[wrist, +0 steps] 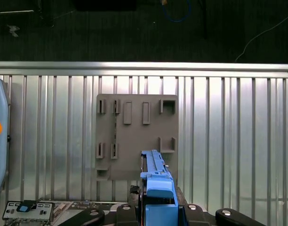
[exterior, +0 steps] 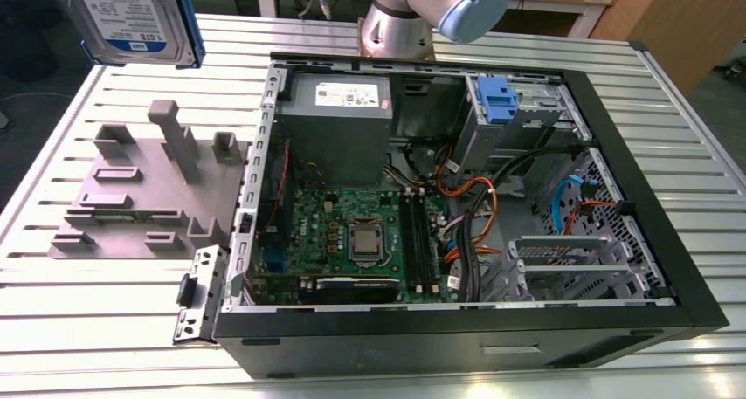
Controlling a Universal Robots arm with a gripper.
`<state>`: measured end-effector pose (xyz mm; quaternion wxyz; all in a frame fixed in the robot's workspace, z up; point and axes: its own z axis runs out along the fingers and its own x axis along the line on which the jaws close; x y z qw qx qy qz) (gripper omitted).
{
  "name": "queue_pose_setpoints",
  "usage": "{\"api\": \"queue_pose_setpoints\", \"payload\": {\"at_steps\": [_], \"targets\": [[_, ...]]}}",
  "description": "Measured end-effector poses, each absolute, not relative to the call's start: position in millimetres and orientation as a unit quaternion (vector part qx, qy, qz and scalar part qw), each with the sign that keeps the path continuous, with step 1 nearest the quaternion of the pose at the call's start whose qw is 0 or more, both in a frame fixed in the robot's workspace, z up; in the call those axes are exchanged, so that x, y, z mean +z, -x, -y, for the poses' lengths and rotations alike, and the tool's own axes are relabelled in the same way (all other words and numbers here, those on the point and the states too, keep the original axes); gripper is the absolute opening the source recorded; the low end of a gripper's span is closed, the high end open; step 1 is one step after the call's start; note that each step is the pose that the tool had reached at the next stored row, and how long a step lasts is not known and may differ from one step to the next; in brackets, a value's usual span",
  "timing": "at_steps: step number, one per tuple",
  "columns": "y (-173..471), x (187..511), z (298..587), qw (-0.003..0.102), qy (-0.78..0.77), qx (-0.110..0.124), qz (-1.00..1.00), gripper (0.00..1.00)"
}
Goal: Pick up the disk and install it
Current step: 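Pick up the disk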
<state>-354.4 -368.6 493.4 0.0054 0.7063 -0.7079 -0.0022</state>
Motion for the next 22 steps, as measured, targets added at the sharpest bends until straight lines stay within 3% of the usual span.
{"api": "queue_pose_setpoints", "payload": {"at_steps": [22], "targets": [[346.6, 493.3, 368.6, 0.005, -0.706, -0.002, 0.708, 0.36]]}}
